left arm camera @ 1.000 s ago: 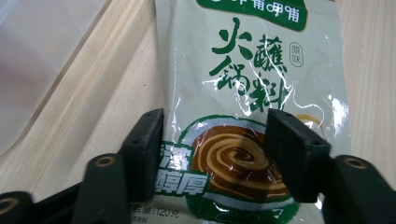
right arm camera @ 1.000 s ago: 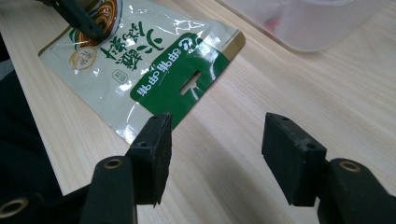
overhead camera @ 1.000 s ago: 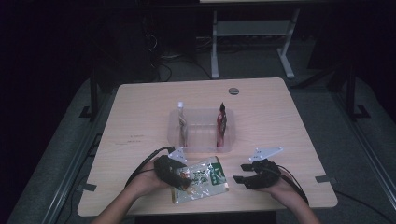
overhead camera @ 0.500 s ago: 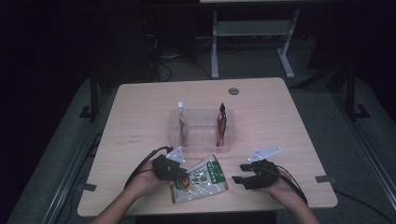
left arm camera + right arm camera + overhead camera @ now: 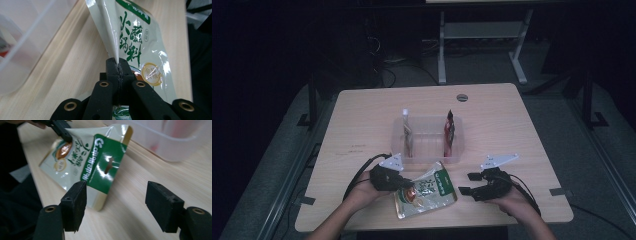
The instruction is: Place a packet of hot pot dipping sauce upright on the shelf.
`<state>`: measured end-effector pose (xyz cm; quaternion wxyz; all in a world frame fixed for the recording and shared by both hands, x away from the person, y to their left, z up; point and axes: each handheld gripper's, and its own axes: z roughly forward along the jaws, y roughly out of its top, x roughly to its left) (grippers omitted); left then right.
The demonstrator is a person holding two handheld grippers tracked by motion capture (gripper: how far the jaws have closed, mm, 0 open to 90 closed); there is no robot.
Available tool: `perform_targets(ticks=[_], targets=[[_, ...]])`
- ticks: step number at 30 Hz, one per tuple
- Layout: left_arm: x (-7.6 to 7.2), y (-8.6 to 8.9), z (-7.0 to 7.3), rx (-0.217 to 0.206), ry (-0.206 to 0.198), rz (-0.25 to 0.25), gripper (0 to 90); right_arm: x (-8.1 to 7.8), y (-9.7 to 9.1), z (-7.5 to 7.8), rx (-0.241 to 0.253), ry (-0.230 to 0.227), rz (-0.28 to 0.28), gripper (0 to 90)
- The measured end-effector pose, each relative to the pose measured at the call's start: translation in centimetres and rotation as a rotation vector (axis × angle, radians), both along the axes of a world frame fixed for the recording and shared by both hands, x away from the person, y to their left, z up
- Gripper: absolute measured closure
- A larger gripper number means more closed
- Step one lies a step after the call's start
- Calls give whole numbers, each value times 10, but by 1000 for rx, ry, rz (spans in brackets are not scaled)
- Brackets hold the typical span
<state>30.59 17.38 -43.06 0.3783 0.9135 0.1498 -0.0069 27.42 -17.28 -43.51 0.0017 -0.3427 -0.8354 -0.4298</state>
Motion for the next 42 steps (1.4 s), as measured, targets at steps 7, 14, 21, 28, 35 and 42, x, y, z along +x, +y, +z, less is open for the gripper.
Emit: perform_targets(ticks=[7,14,21,28,35,42], targets=[[-5,13,16,-75,-27,-20,898,0,12,5,50,-5,81,259],[-9,20,24,-102,-51,-36,898,18,26,11,127,17,125,282],[-11,21,29,-126,-72,-36,899,33,47,14,165,35,206,296],[-14,20,31,-131,-84,-47,899,31,52,10,179,35,238,376],[-14,18,31,-130,-85,-57,898,28,52,11,197,30,261,481],[-12,21,30,-141,-84,-44,898,27,50,14,221,26,263,600]])
